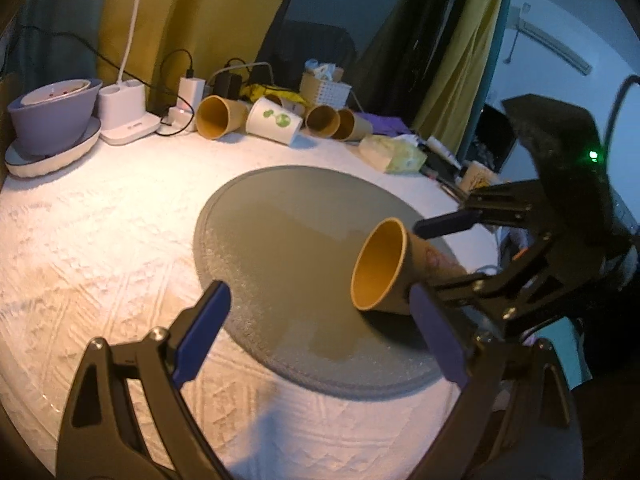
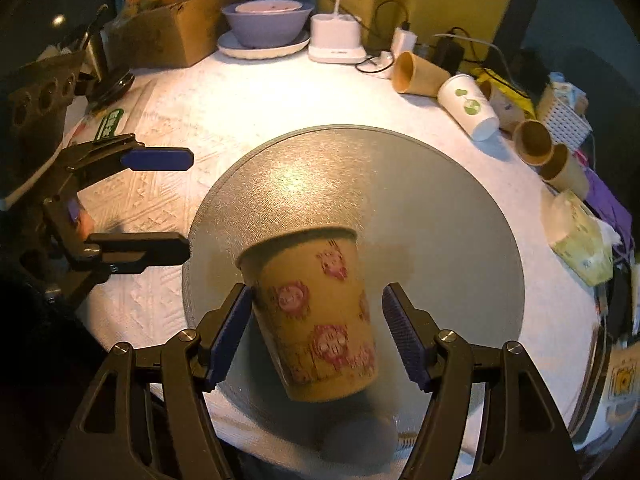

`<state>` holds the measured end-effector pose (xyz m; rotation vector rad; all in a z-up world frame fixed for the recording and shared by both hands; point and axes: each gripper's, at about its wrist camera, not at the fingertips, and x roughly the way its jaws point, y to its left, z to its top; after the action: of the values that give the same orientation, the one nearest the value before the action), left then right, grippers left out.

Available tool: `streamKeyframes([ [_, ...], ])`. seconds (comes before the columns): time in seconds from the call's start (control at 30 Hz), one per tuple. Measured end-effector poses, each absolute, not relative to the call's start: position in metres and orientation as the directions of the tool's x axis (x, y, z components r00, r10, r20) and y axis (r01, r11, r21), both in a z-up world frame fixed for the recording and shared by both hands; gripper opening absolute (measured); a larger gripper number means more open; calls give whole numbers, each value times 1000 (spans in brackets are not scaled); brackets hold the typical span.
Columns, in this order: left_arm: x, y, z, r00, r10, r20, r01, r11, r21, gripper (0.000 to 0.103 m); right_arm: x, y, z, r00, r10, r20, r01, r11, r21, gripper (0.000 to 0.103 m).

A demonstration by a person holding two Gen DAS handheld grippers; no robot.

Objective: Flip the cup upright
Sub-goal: 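Rotate the left gripper to turn the cup opening upward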

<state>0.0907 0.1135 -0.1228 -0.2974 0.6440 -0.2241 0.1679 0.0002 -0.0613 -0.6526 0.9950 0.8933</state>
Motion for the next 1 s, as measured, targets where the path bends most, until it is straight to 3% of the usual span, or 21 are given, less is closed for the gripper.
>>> streamKeyframes([
  [0.43, 85, 123, -121, 805, -296, -515, 97, 921, -378, 92, 176, 34, -76, 186, 221, -958, -915, 393, -87, 70],
  [0.83, 86, 132, -123, 811, -285, -512, 64, 912, -406, 92, 203, 15, -51, 303, 399, -865, -836, 547, -40, 69],
  [1.0, 86, 135, -124, 816, -278, -507, 53, 909, -414, 92, 215, 2, -47, 383, 508, -772, -798, 602, -1, 69],
])
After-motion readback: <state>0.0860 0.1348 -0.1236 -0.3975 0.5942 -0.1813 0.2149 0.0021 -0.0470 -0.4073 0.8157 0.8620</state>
